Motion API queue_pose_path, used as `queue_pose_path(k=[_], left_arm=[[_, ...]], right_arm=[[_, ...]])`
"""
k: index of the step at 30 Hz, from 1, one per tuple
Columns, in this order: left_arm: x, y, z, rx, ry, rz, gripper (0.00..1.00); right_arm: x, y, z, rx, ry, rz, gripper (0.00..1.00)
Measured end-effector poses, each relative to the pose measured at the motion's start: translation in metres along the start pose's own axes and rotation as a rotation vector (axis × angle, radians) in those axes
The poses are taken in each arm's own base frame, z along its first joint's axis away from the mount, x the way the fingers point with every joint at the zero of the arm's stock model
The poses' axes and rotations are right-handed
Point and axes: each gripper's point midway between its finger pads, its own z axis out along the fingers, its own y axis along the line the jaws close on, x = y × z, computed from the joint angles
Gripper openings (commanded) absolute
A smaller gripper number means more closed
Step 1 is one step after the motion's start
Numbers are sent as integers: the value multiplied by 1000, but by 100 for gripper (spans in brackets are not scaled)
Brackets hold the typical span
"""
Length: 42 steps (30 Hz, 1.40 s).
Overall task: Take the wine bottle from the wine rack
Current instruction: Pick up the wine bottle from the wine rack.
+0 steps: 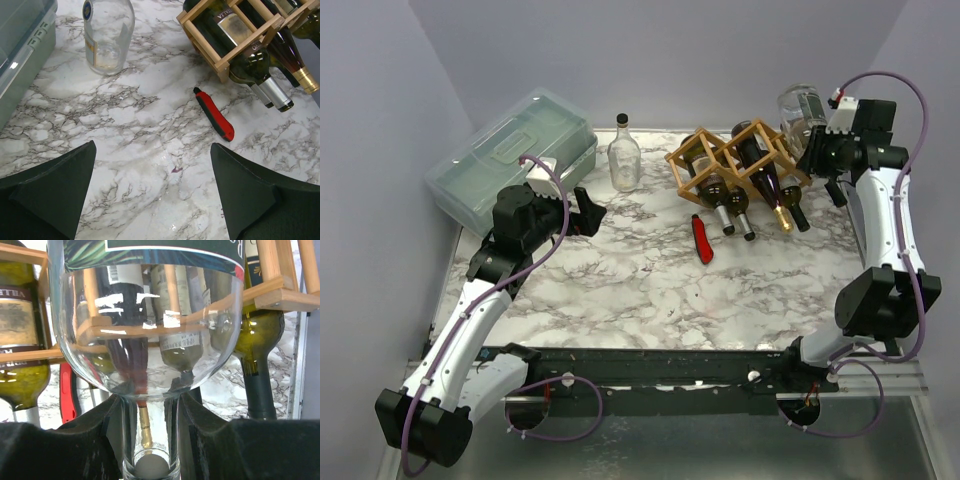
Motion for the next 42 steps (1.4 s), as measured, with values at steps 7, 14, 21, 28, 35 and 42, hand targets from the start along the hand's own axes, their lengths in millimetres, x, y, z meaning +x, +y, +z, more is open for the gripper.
queue_pose_path(k=[7, 14, 21, 28, 35, 42], left_arm=[[0, 0, 0, 0, 0, 3, 99], [0, 0, 0, 4, 1, 7, 99], [3, -2, 0, 17, 10, 12, 99], [7, -3, 0, 29, 19, 27, 99], [9, -3, 1, 38, 22, 45, 99], [12, -2, 1, 43, 27, 63, 99]], right_arm=[[-18, 11, -17, -41, -42, -12, 0], [-25, 27, -39, -107, -51, -23, 0], [-32, 46, -58, -198, -62, -57, 0], [-27, 69, -75, -286, -55, -95, 0], [-21, 99, -94, -402, -58, -155, 0], [-14, 130, -116, -507, -71, -237, 0]])
